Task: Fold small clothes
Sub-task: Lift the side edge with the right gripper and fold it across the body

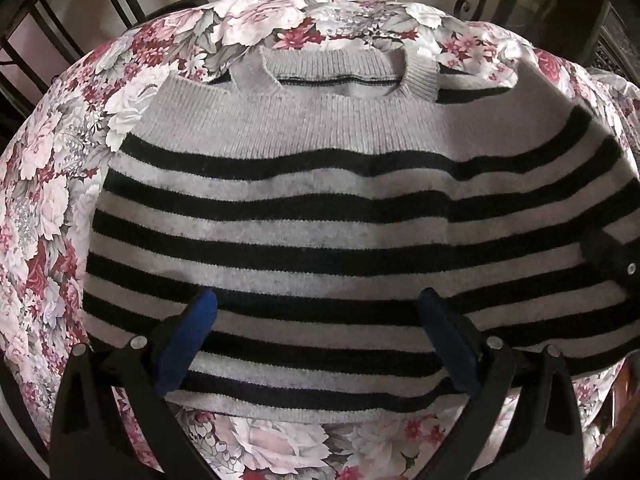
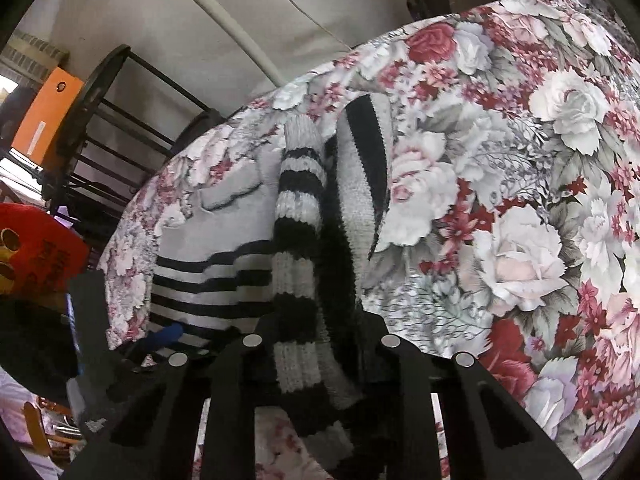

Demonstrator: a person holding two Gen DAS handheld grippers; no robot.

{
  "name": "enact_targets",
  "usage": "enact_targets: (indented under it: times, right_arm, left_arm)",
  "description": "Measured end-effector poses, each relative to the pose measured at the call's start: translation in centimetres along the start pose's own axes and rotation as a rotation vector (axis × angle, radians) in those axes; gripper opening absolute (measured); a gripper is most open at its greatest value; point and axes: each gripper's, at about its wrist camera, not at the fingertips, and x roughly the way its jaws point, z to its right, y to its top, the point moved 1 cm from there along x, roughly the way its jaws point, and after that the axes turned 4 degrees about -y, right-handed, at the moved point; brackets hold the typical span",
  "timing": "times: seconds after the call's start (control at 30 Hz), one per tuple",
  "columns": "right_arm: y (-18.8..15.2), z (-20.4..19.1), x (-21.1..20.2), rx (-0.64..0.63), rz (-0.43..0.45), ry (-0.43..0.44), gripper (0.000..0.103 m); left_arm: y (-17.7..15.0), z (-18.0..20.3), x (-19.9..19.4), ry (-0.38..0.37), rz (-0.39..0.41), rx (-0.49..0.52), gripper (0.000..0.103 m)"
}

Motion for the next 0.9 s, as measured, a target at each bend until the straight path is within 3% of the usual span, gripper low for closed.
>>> enact_targets:
  times: [0.43,0.7,0.9]
  right_arm:
    - [-0.6,-5.1,-0.7,-0.035,0.005,0.015,0.023]
    - [-1.1,-8.8,-0.5,-0.047,-0.002,0.010,0.023]
    - [-1.2,-11.6,-0.3,-0.053,0.001,0.024,0.024]
  left_arm:
    - [0.5,-0.1,-2.0,-0.036,0.044,-0.016,0.098]
    - [0.7,-2.8,-2.6,-0.026,0.067,-0.066,0.097]
    - [1.0,-4.4,-4.1,-0.040,0.097,-0.084,0.082]
